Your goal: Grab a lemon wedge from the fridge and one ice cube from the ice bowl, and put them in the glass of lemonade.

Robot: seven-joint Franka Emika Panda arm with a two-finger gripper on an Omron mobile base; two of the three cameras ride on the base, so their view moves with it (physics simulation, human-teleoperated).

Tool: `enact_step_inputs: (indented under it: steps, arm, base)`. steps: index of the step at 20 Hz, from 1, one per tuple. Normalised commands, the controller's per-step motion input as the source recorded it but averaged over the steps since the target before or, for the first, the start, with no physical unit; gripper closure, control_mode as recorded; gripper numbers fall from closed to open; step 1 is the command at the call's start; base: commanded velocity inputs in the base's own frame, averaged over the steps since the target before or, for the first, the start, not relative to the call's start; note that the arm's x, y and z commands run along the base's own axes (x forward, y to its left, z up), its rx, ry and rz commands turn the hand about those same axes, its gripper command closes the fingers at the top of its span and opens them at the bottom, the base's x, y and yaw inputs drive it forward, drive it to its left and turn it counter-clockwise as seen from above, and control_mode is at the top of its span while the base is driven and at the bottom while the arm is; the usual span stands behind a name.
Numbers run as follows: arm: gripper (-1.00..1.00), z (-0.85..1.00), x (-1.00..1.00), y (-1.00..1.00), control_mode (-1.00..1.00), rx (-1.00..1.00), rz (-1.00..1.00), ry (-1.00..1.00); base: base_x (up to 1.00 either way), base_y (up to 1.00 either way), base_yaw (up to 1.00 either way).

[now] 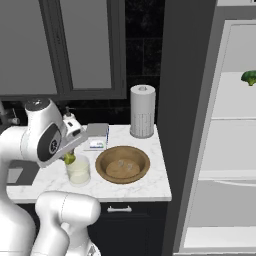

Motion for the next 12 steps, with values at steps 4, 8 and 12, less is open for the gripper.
enact_step_inputs:
  steps: [4, 8, 12]
  arm:
    - [1.0, 0.0, 0.0, 0.0, -1.0, -0.26, 0.32, 0.04]
    - [1.0, 0.0, 0.0, 0.0, -1.0, -0.32, 0.38, 0.06]
    - [1.0, 0.0, 0.0, 0.0, -1.0, -0.35, 0.44, 0.02]
  base:
    - [0.0, 0.0, 0.0]
    - [0.0, 0.0, 0.0]
    - [0.0, 0.0, 0.0]
